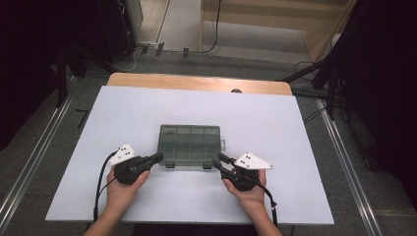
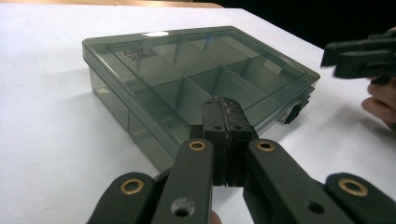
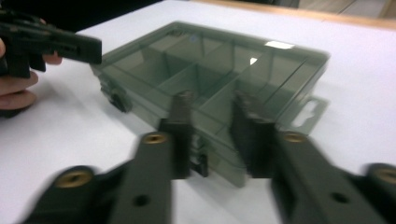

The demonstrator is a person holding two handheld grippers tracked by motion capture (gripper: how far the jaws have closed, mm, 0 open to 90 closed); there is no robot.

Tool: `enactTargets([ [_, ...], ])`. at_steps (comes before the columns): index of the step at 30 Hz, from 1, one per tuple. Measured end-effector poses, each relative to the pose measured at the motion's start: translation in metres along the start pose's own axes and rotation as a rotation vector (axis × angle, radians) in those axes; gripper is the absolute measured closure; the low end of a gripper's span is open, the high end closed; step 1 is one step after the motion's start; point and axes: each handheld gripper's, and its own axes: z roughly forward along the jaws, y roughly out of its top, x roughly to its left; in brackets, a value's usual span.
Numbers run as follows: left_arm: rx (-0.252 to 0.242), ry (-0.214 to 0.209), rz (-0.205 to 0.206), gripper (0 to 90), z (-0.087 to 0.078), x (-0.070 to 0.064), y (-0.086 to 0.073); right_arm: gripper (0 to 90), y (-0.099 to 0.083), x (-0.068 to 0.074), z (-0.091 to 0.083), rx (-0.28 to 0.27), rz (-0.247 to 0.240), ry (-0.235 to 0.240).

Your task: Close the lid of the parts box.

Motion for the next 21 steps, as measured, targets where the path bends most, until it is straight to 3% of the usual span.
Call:
enactTargets([
  [6,0.0,-0.001,-0.004,90.0,0.0,0.0,0.0,10.8,0.004,-0.007,-0.016,-0.001,0.013,-0.041],
  [9,0.001,-0.004,-0.009,90.0,0.0,0.001,0.0,2.6,0.003,-0.012,-0.024,-0.009,0.025,-0.023],
  [14,0.001,-0.004,-0.011,90.0,0.0,0.001,0.0,0.0,0.0,-0.02,-0.036,-0.016,0.027,-0.026],
  [21,0.001,-0.004,-0.011,90.0,0.0,0.001,0.0,0.0,-0.005,-0.031,-0.052,-0.015,0.031,-0.067],
])
